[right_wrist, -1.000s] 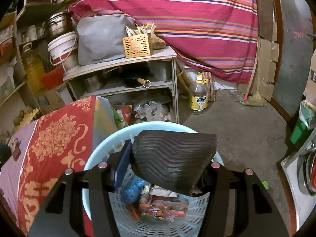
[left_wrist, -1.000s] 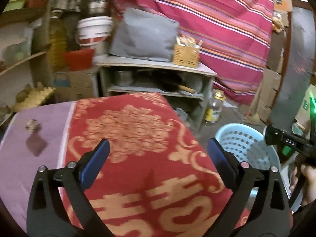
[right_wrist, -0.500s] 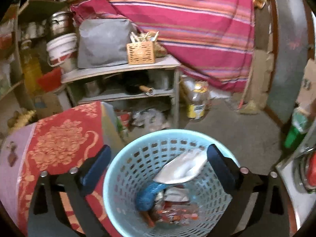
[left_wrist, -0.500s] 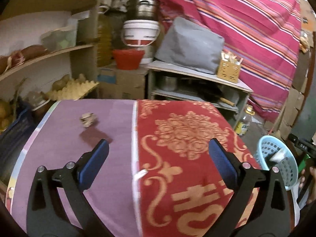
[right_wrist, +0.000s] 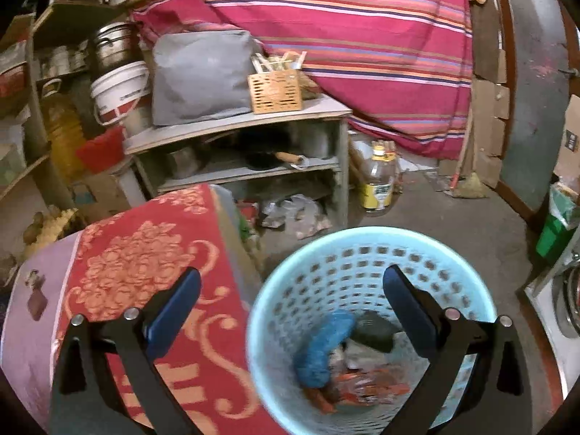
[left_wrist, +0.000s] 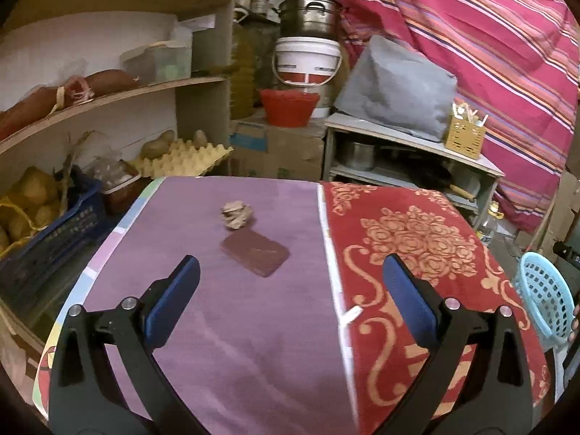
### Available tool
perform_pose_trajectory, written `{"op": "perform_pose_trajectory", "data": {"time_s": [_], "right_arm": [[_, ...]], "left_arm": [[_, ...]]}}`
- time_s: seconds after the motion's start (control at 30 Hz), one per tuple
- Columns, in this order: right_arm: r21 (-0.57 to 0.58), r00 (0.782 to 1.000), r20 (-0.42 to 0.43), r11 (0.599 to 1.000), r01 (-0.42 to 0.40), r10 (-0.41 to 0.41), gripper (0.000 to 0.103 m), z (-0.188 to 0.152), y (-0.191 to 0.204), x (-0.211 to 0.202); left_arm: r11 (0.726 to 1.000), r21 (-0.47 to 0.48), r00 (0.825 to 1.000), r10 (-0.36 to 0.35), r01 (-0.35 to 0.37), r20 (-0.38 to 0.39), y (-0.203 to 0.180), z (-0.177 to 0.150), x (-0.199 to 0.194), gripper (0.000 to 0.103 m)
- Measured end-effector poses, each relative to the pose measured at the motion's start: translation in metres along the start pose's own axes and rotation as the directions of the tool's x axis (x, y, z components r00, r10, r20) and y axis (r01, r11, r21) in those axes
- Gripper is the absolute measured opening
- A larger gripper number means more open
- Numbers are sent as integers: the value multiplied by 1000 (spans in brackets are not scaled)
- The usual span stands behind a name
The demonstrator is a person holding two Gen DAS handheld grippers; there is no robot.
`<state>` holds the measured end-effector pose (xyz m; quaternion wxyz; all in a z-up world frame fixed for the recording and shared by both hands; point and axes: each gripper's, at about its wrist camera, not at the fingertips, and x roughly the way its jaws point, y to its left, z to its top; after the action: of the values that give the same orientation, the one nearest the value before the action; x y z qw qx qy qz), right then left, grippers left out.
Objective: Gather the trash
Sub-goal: 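Move both open tools back over the table toward the brown scouring pad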
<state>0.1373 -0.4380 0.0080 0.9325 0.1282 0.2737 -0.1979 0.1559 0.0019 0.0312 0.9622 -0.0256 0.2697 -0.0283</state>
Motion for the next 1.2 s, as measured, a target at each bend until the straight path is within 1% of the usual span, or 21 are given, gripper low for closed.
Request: {"op": "perform_pose_trajectory", "data": {"time_s": [0.2, 0.33, 0.6, 0.8, 0.9, 1.2], "right_arm": [[-61, 999, -8, 997, -47, 47, 98, -9, 42, 5], [-114, 996, -31, 990, -81, 78, 98, -17, 72, 10], [-186, 992, -55, 975, -122, 113, 98, -30, 114, 17], [-231, 989, -74, 963, -140, 126, 98, -37, 134, 25], [-241, 988, -82, 959, -148, 132, 98, -41, 140, 28], [-253, 990, -82, 958, -135, 118, 98, -42, 142, 36]], "left_arm": [[1000, -10, 1000, 23, -23, 7, 16, -5, 11, 97], [999, -15, 999, 39, -39, -17, 25, -7, 25, 97], [998, -30, 997, 57, -58, -44, 41, -9, 51, 97], [998, -34, 996, 55, -58, -75, 48, -14, 69, 97], [997, -45, 995, 60, -63, -75, 50, -14, 75, 97], [995, -71, 993, 65, -72, -95, 56, -10, 89, 97]]}}
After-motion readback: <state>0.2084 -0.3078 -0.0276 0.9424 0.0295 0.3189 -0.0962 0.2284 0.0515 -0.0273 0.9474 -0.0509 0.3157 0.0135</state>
